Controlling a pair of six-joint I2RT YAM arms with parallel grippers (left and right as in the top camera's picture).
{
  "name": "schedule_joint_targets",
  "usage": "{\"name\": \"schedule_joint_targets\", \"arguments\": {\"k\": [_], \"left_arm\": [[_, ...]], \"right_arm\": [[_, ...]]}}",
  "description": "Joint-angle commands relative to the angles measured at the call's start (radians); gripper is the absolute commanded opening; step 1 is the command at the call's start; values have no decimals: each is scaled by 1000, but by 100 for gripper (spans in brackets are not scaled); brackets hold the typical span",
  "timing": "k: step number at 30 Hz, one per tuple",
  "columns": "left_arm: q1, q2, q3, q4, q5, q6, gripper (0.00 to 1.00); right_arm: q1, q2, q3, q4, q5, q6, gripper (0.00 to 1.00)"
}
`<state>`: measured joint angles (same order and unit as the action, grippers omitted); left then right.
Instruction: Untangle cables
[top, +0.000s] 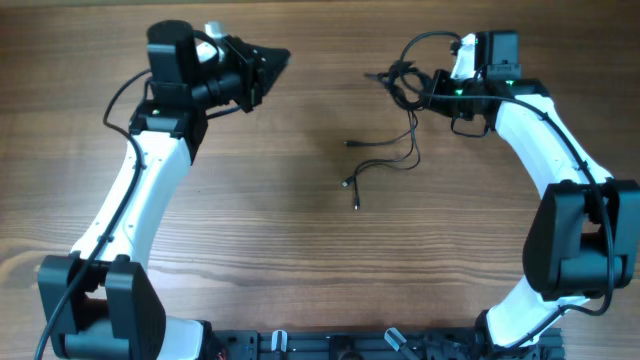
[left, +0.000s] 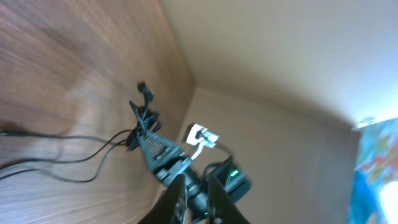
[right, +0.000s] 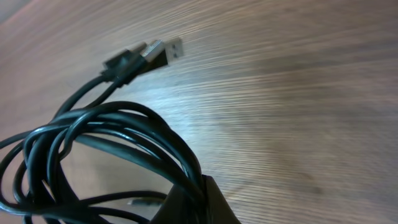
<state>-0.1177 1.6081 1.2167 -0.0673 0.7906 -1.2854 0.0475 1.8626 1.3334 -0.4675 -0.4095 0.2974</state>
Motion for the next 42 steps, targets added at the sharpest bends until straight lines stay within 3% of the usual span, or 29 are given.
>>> {"name": "schedule_joint_targets", "arguments": {"k": [1,4,7,12,16,18,26,28,29,31,34,38,42], "left_arm": [[-101,-9,7,-55,-46,232,55],[-240,5,7,-75,-298,191,63],[-331,51,7,-72,-438,81,54],[-355,158,8,-56,-445,12,43],[-354,185,8,-49,-461,12,42],[-354,190,8,-50,-483,13,32],[-349,204,8,-49,-500,13,29],[-350,208,8,-49,-500,13,10],[-350,208,8,-49,-485,13,4],[-335,206,8,-49,-452,13,4],[-255,174,8,-49,-315,21,4],[-93,62,8,105,33,21,4],[-9,3,8,203,164,21,4]], "right_arm": [[7,13,0,11,-182,-185,4],[11,13,0,10,-236,-228,4],[21,13,0,10,-236,-227,5],[43,13,0,-2,-236,-254,5],[45,13,0,-8,-247,-272,5],[45,13,0,-20,-247,-283,5],[80,13,0,-53,-254,-323,4],[87,13,0,-50,-254,-322,5],[87,13,0,-45,-244,-320,5],[87,13,0,-42,-174,-316,4],[87,13,0,-42,79,-166,4],[87,13,0,-31,262,-39,5],[86,13,0,-40,232,16,4]]}}
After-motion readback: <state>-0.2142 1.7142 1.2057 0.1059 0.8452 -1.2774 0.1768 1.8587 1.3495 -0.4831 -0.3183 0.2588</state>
